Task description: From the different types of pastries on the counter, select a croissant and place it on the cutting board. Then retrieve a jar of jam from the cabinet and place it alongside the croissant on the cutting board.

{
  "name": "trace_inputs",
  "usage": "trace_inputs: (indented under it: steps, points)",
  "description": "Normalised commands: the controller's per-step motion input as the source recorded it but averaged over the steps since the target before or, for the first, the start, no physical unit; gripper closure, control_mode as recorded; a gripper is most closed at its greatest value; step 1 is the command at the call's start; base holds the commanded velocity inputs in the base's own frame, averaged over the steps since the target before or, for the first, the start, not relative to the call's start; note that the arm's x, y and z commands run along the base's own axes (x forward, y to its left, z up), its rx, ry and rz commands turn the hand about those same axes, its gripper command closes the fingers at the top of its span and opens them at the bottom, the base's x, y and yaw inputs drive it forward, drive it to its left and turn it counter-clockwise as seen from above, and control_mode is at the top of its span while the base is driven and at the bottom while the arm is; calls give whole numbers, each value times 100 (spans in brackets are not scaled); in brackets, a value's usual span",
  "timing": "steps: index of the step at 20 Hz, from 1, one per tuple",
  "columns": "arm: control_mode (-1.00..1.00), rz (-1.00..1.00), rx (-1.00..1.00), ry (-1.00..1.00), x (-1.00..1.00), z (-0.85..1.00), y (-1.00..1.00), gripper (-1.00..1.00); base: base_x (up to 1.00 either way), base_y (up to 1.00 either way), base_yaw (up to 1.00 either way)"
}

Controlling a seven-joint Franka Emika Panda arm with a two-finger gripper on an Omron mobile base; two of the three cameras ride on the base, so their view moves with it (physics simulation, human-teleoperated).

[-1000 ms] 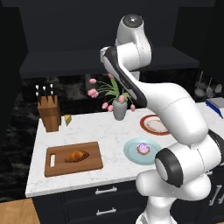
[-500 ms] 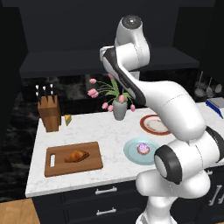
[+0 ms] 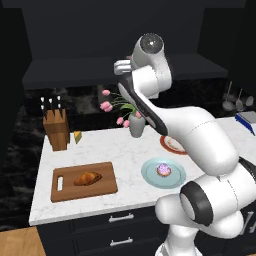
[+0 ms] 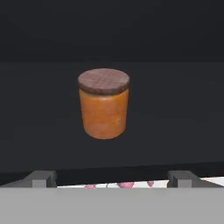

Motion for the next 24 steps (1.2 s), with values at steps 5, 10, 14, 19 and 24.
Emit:
trace_inputs:
  steps: [5,10,14,19,24]
  points:
    - [-100,-6,3,-3,57,-3,0,-100,0,0,0]
    - [-100,-11,5,0,76,0,0,-100,0,0,0]
    - [-100,-8,5,0,55,-16,0,-100,0,0,0]
    - [-100,-3,6,4,21,-48,0,-100,0,0,0]
    - [-100,-1,7,1,-18,-22,-10,100,0,0,0]
